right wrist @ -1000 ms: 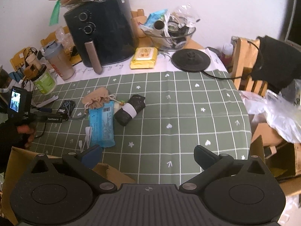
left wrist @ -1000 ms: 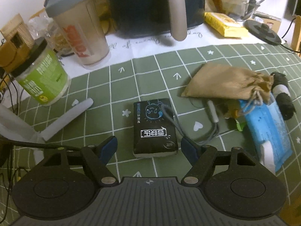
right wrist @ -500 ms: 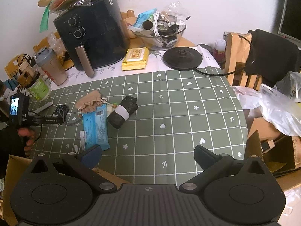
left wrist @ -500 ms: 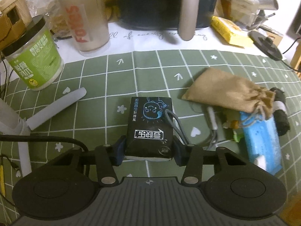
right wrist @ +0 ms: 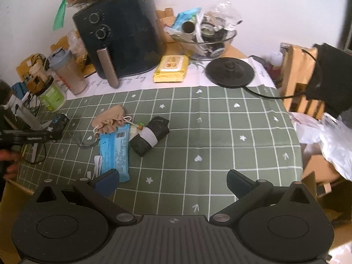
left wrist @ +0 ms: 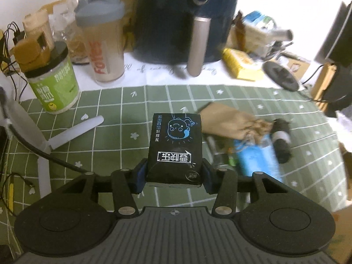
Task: Organize soft objects
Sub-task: 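Reach the right tool to the black rolled bag while the left tool holds the packet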
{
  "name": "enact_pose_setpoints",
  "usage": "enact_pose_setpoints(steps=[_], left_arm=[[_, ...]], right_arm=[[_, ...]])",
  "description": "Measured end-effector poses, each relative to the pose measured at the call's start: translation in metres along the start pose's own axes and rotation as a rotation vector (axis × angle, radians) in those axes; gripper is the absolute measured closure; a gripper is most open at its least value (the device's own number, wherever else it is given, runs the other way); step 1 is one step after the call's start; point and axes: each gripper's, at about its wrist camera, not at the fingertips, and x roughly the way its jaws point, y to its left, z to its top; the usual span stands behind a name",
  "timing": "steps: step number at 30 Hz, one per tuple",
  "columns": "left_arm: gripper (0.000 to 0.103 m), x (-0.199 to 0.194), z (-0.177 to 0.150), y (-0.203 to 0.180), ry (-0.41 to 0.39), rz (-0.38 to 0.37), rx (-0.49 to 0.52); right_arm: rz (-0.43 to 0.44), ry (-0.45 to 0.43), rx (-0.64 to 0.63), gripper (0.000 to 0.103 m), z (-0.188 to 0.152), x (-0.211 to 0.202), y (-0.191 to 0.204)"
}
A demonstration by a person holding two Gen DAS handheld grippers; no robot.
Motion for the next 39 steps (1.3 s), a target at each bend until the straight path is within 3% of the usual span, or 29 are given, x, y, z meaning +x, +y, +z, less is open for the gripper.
enact_pose_setpoints(steps=[5, 17, 20, 22, 33, 36, 39], left_arm=[[0.055, -0.032, -0.002, -0.009, -0.032, -0.036, 0.001], [0.055, -0.081, -0.017, -0.016, -0.061, -0.113, -0.017], [0.055, -0.088, -0.021, -0.017, -0.064, -0.123, -0.016], [0.055, -0.092, -0.023, -0.016, -0.068, -0.123, -0.017], [0.055, -0.110, -0.036, -0.006, -0.072, -0.096, -0.089], [0.055, -0.113, -0.040, -0.003, -0.069, -0.084, -0.115], [0.055, -0.115, -0.044, -0.001, -0.061, -0.074, -0.136]], right_arm=[[0.010, 0.021, -0.028, 0.000, 0.005, 0.021, -0.003], [0.133, 0.095, -0.040, 0.001, 0.025, 0.086, -0.007], [0.160, 0.119, -0.021, 0.006, 0.030, 0.104, -0.008], [0.178, 0.138, -0.009, 0.014, 0.033, 0.117, -0.007], [0.267, 0.187, 0.118, 0.018, 0.054, 0.179, -0.001], [0.261, 0.195, 0.180, 0.019, 0.057, 0.195, 0.000], [0.240, 0.186, 0.217, 0.027, 0.059, 0.206, 0.002]])
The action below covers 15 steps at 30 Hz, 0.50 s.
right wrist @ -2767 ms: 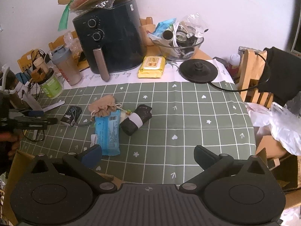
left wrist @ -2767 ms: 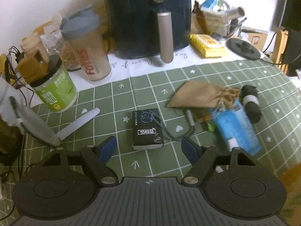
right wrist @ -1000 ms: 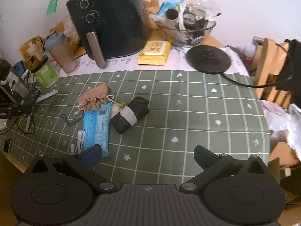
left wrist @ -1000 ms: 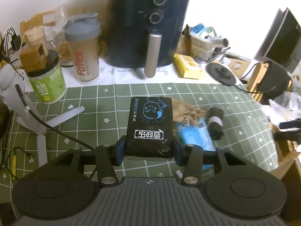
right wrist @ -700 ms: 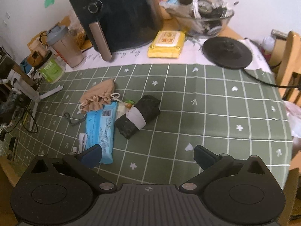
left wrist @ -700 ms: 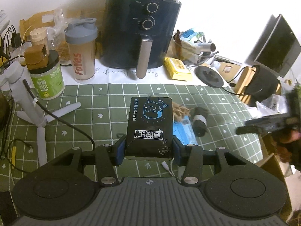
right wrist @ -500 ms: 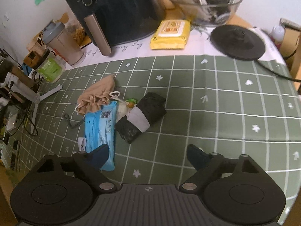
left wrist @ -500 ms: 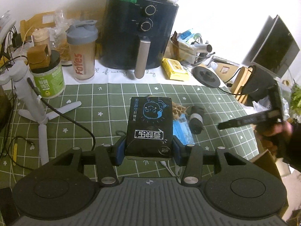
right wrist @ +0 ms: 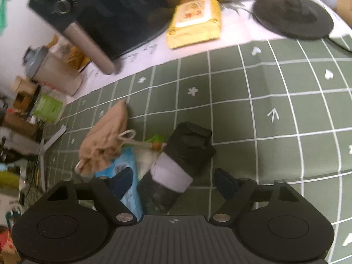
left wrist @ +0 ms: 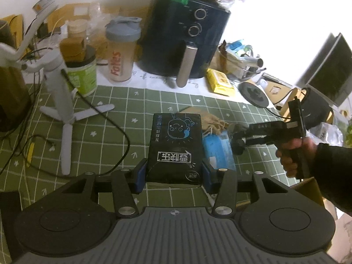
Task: Organize soft objects
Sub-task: 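Reach the right tool to the black rolled bag while the left tool holds the packet, then grasp and lift the black rolled bag with the right tool while the left carries the packet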
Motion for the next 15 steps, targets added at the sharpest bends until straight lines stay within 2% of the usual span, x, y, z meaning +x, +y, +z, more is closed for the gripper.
enact_pose_setpoints(steps=[2, 3, 7, 8, 10, 13, 15], left_arm=[[0.055, -0.001, -0.002, 0.002, 0.003, 0.007, -0.009], [0.055, -0.001, -0.003, 0.002, 0.005, 0.010, -0.014], [0.055, -0.003, -0.003, 0.004, 0.006, 0.015, -0.026], [0.055, -0.003, -0.002, 0.004, 0.004, 0.016, -0.027], [0.055, -0.005, -0.002, 0.006, -0.002, 0.018, -0.029], [0.055, -0.006, -0.002, 0.007, -0.007, 0.023, -0.039], [0.055, -0.007, -0.003, 0.006, -0.009, 0.024, -0.041]], right_arm=[[-0.031, -0.003, -0.013, 0.035, 0.003, 0.004, 0.005], [-0.053, 0.001, -0.033, 0.042, 0.005, 0.006, 0.008], [-0.185, 0.053, -0.207, 0.051, 0.006, 0.010, 0.029], [-0.233, 0.058, -0.260, 0.052, 0.006, 0.010, 0.035], [-0.275, 0.067, -0.302, 0.051, 0.005, 0.009, 0.038], [-0.279, 0.076, -0.272, 0.051, 0.007, 0.013, 0.032], [-0.311, 0.076, -0.234, 0.052, 0.007, 0.016, 0.028]])
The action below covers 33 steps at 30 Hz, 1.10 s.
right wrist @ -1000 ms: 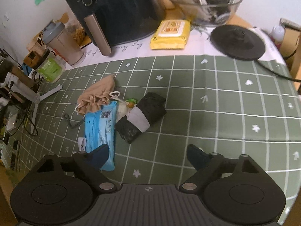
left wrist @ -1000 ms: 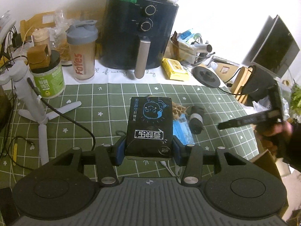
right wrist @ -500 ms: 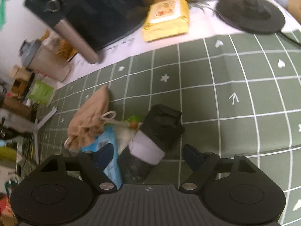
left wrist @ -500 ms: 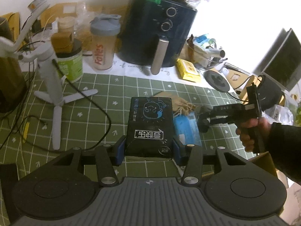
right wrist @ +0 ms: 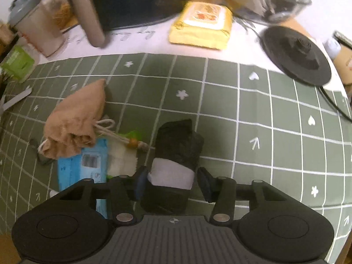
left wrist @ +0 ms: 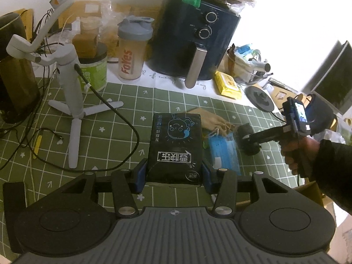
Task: Organize soft objects
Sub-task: 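Grasp and lift the black rolled bag with the right tool while the left carries the packet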
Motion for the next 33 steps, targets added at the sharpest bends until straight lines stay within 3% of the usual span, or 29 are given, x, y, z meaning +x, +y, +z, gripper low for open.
enact_pose_setpoints(steps=[1, 11, 33], left_arm=[[0.055, -0.001, 0.000, 0.000, -0.002, -0.001, 0.000], [0.055, -0.007, 0.002, -0.006, -0.014, -0.028, 0.021], [0.055, -0.034, 0.000, -0.037, -0.059, -0.079, 0.089]], right_arm=[[-0.019, -0.007, 0.011, 0.055, -0.001, 0.000, 0.000], [-0.035, -0.027, 0.032, 0.057, -0.008, -0.016, -0.010], [0.033, -0.173, 0.049, 0.057, -0.059, -0.136, -0.021]])
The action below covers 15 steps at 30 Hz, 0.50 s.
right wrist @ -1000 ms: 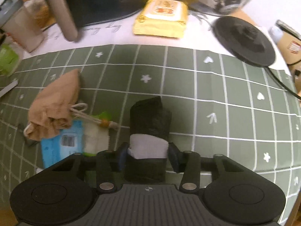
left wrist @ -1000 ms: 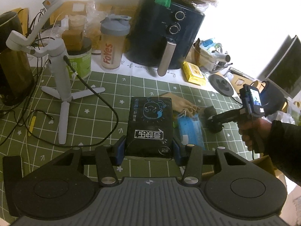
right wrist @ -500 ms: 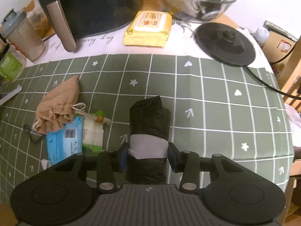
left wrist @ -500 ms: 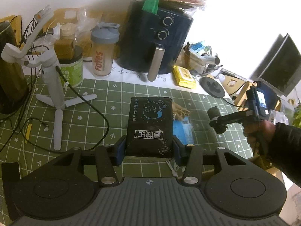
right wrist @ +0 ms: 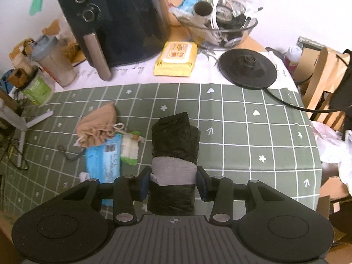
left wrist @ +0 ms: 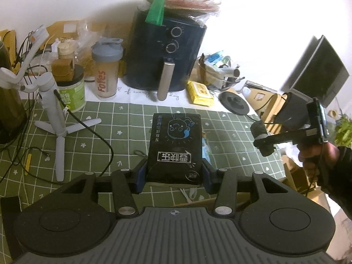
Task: Organize soft objects
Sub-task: 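Grasp and lift the black rolled bag with the right tool while the left carries the packet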
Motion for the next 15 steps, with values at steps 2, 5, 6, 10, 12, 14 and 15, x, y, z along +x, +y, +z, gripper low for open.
enact_pose_setpoints(steps=[2, 5, 6, 10, 12, 14, 15], left_arm=[[0.055, -0.003, -0.002, -0.003, -0.003, -0.004, 0.003], [0.055, -0.007, -0.006, -0.009, 0.000, -0.010, 0.013], [0.055, -0.008, -0.007, -0.010, 0.001, -0.011, 0.014], [0.055, -0.013, -0.014, -0.017, 0.010, -0.011, 0.017], [0.055, -0.014, -0.018, -0.021, 0.017, -0.013, 0.016], [0.055, -0.015, -0.023, -0.025, 0.024, -0.016, 0.015], [0.055, -0.015, -0.025, -0.027, 0.028, -0.019, 0.014]], right_arm=[[0.015, -0.011, 0.002, 0.057, -0.006, -0.013, 0.001], [0.035, -0.024, 0.004, 0.057, -0.014, -0.029, 0.004], [0.044, -0.028, 0.006, 0.057, -0.018, -0.035, 0.005], [0.071, -0.043, 0.001, 0.057, -0.033, -0.055, 0.011], [0.085, -0.051, 0.006, 0.057, -0.039, -0.065, 0.014], [0.102, -0.059, 0.013, 0.057, -0.045, -0.073, 0.015], [0.111, -0.063, 0.018, 0.057, -0.048, -0.078, 0.015]])
